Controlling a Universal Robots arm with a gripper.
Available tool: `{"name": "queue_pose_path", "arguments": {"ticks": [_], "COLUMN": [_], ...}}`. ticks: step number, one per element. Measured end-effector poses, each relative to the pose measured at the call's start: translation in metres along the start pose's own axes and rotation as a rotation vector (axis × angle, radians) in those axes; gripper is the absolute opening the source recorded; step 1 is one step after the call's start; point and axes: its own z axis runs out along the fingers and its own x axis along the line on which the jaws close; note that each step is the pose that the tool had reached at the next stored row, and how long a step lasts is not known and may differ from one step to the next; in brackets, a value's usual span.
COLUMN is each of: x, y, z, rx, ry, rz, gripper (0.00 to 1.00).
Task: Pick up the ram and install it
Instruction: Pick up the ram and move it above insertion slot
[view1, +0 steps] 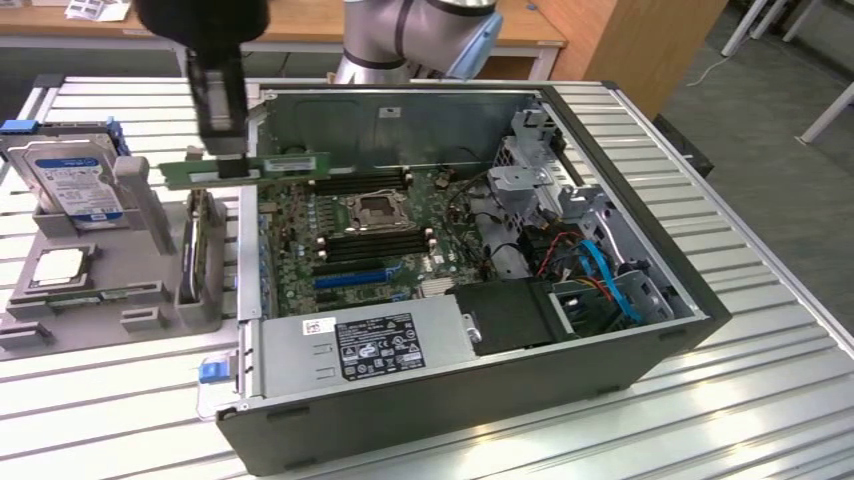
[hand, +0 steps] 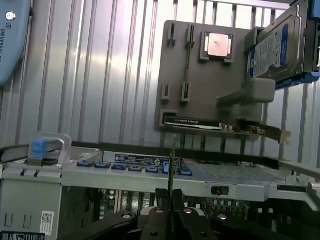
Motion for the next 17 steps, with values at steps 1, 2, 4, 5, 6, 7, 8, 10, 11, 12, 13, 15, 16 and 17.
{"name": "queue_pose_path", "arguments": {"ticks": [1,2,4,5,6,7,8,10,11,12,13,15,16,17], "x": [0.0,0.001,0.001,0.001,0.002,0.002,0.002,0.003,0.003,0.004,0.004,0.004,0.005,0.005], "y": [-0.0042,-0.0083,-0.0168,-0.0208,-0.0248,-0.0289,-0.0331,-0.0415,-0.0456,-0.0499,-0.0541,-0.0624,-0.0671,-0.0713], "z": [-0.0001,-0.0003,-0.0005,-0.0006,-0.0007,-0.0008,-0.0009,-0.0012,-0.0013,-0.0014,-0.0015,-0.0018,-0.0019,-0.002], "rx": [0.0,-0.0001,-0.0002,-0.0001,-0.0002,-0.0001,-0.0002,-0.0002,-0.0003,-0.0004,-0.0004,-0.0004,-0.0004,-0.0004], "ry": [0.0,0.0001,0.0002,0.0002,0.0003,0.0002,0.0003,0.0003,0.0004,0.0005,0.0005,0.0005,0.0005,0.0005], "rz": [-0.001,-0.002,-0.004,-0.005,-0.006,-0.007,-0.009,-0.011,-0.012,-0.013,-0.014,-0.016,-0.017,-0.018], "gripper": [0.13,0.13,0.13,0.13,0.13,0.13,0.13,0.13,0.13,0.13,0.13,0.13,0.13,0.13]}}
